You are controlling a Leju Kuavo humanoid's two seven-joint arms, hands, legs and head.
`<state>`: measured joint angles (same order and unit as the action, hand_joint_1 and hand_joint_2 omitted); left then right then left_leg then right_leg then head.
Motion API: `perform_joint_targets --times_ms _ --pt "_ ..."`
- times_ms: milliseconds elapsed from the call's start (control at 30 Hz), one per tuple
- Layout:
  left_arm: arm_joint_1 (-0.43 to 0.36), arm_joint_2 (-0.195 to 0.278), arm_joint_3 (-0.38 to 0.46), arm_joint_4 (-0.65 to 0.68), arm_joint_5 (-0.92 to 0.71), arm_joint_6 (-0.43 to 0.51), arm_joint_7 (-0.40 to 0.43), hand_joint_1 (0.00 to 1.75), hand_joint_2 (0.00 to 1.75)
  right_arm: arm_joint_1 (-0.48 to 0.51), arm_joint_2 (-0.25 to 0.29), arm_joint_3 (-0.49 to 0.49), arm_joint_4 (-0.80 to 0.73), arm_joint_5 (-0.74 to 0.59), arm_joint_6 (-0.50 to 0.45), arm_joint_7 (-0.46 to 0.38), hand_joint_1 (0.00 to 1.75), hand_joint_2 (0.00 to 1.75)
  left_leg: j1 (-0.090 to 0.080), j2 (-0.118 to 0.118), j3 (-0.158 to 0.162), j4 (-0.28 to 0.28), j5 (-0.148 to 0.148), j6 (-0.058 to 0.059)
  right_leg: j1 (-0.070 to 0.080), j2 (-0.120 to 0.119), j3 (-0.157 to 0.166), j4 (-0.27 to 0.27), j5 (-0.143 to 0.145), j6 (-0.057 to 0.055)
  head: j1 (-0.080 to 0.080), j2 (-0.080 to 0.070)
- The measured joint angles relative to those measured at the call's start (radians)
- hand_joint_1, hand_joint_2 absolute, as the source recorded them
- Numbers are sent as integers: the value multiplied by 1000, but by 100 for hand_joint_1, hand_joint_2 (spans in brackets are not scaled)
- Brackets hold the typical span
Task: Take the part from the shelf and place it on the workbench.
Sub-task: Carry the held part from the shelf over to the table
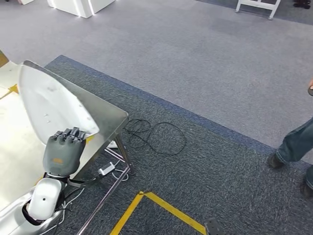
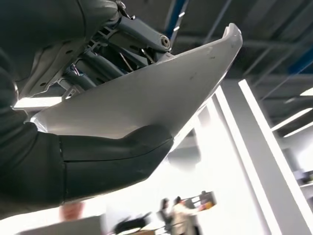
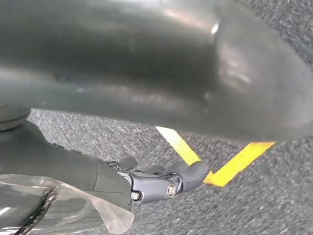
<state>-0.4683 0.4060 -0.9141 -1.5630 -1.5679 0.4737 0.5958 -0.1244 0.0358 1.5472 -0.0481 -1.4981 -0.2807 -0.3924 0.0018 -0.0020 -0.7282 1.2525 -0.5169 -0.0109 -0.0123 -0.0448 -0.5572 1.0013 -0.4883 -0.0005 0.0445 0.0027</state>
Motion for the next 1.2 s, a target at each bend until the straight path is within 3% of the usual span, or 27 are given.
perform_joint_targets --times_ms 33,67,133,167,233,300,367,433,467,500,533,600,667,733,767,833,900,967,1000,1033,1100,1167,1200 --pt "16 10 22 -4 0 4 14 175 175 0 2 -3 0 0 0 0 0 0 -2 13 35 -67 36 5 2 -12 5 0 -3 0 0 0" --pt "31 19 49 -9 0 10 25 175 175 0 4 -7 0 0 0 -1 0 0 -9 42 73 -139 63 12 4 -24 10 0 -7 2 0 0" --pt "58 31 105 -21 0 25 31 175 175 1 8 -13 0 0 -2 -2 0 0 -22 85 116 -228 83 25 10 -47 16 1 -15 9 0 0" --pt "77 37 135 -28 0 34 24 175 175 1 9 -16 0 0 -3 -2 0 0 -28 92 121 -241 78 30 12 -60 18 0 -18 14 0 0" --pt "130 41 208 -45 0 52 -38 175 175 0 12 -22 0 0 -6 -3 0 0 -26 67 122 -248 80 36 13 -81 22 -1 -26 23 0 0" --pt "200 26 312 -64 0 76 -149 175 175 -2 15 -32 0 0 -11 -4 0 0 -18 43 128 -257 84 44 10 -46 10 33 -53 32 3 0" --pt "268 -12 436 -79 0 106 -273 175 175 0 17 -40 0 0 -14 -5 0 0 -13 21 132 -261 84 51 7 16 -45 149 -111 39 9 0" --pt "327 -60 553 -89 0 128 -373 175 175 6 17 -44 0 0 -13 -5 0 0 -12 -7 132 -261 83 54 4 40 -115 276 -152 43 11 0" --pt "353 -82 602 -94 0 135 -409 175 175 8 18 -46 0 0 -12 -5 0 0 -12 -23 133 -260 82 54 4 42 -131 295 -146 44 11 0" --pt "376 -102 647 -99 0 139 -438 175 175 9 18 -48 0 0 -11 -6 0 0 -12 -39 135 -260 82 53 3 45 -127 273 -119 44 11 0" --pt "393 -122 687 -104 0 141 -463 175 175 8 18 -50 0 0 -11 -6 0 0 -11 -54 137 -259 81 51 2 53 -104 214 -78 43 10 0" --pt "418 -161 756 -112 0 147 -512 175 175 7 18 -53 0 0 -11 -6 0 0 -9 -83 137 -254 77 45 -5 99 -41 71 -15 39 10 0" --pt "436 -206 822 -118 0 157 -586 175 175 8 18 -55 0 0 -11 -7 0 0 -6 -111 130 -249 79 33 -7 130 -6 5 -3 34 10 0" --pt "454 -253 882 -122 0 164 -670 175 175 6 18 -55 0 0 -11 -6 0 0 -2 -136 123 -250 83 20 -6 112 2 -1 -4 24 10 0" --pt "462 -274 907 -123 0 165 -706 175 175 4 19 -55 0 0 -11 -6 0 0 -2 -132 120 -245 79 15 -7 99 6 -5 -2 18 9 0" --pt "466 -309 945 -125 0 165 -750 175 175 1 21 -55 1 0 -11 -6 0 0 -4 -81 91 -184 41 5 -9 72 13 -14 0 6 3 0" --pt "467 -338 969 -125 0 165 -763 175 175 3 21 -55 1 0 -11 -5 0 0 -1 -22 26 -47 -24 -5 -6 43 16 -14 -3 -1 -2 0" --pt "470 -357 981 -125 0 161 -764 175 175 5 21 -54 1 0 -11 -4 0 0 5 -5 -23 53 -54 -12 -5 14 17 -14 -7 -2 -1 0" --pt "470 -362 982 -125 0 156 -760 175 175 4 21 -54 1 0 -11 -4 0 0 7 -3 -21 50 -41 -13 -5 1 19 -14 -9 -1 -1 0" --pt "468 -365 980 -125 0 148 -751 175 175 3 21 -54 1 0 -11 -4 0 0 8 2 2 7 -11 -14 -5 -12 23 -14 -12 1 -1 0" --pt "458 -365 959 -125 0 125 -713 175 175 0 21 -54 1 0 -11 -4 0 0 4 35 81 -142 55 -8 -4 -35 33 -14 -19 8 -2 0" --pt "441 -360 919 -124 -1 108 -663 175 175 -3 21 -54 1 0 -11 -4 0 0 -4 67 131 -237 77 4 0 -56 41 -14 -26 18 -1 0" --pt "434 -356 896 -123 -1 102 -645 175 175 -5 22 -54 1 0 -11 -3 0 0 -9 71 134 -247 71 10 2 -66 43 -16 -29 23 -1 0"
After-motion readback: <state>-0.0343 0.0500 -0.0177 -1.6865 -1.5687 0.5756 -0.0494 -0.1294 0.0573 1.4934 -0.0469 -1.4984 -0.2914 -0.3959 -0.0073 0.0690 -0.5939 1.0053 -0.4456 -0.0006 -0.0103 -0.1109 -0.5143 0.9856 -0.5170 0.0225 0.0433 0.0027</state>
